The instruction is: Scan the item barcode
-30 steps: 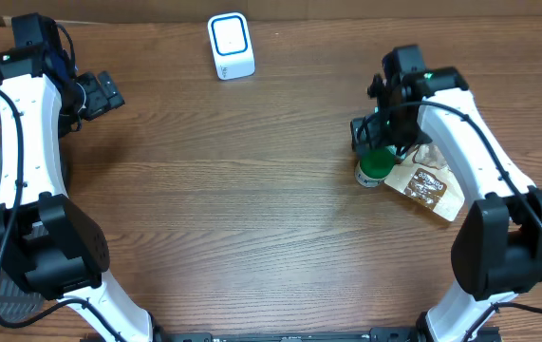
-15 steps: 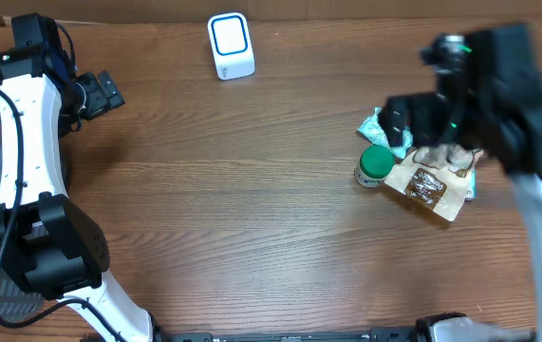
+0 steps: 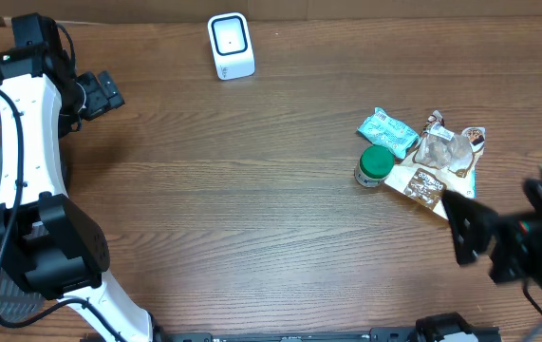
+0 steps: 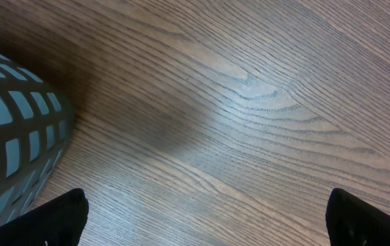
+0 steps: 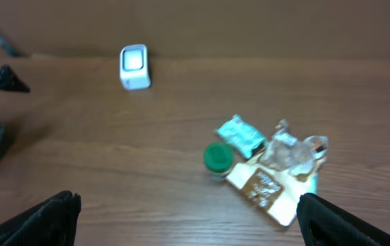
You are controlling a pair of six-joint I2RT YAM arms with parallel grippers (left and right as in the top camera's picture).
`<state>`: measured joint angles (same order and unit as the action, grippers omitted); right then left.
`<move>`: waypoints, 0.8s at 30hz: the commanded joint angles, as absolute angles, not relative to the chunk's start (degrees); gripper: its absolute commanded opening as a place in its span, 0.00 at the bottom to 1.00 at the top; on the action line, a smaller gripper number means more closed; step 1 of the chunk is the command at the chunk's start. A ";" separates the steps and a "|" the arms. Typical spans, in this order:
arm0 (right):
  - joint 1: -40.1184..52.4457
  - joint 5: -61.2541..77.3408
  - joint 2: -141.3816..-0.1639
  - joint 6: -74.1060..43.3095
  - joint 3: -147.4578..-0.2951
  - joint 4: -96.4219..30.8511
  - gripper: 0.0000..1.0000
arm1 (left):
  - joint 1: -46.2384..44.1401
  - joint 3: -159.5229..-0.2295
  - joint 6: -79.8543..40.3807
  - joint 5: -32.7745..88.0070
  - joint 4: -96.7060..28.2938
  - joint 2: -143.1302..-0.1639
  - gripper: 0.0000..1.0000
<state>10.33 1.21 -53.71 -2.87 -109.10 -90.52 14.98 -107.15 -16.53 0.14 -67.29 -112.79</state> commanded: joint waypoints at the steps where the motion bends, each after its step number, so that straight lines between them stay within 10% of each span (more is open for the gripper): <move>1: 10.50 -4.56 -52.82 -3.22 -108.81 -90.17 1.00 | 14.55 -106.87 -16.73 -0.45 -67.18 -113.14 1.00; 24: 1.74 8.73 -22.68 12.69 -28.91 -10.02 1.00 | 14.55 -106.87 -16.73 -0.45 -67.18 -113.14 0.99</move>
<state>2.15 5.65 -26.26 11.20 -35.66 -13.06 14.98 -107.15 -16.56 0.12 -67.26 -112.79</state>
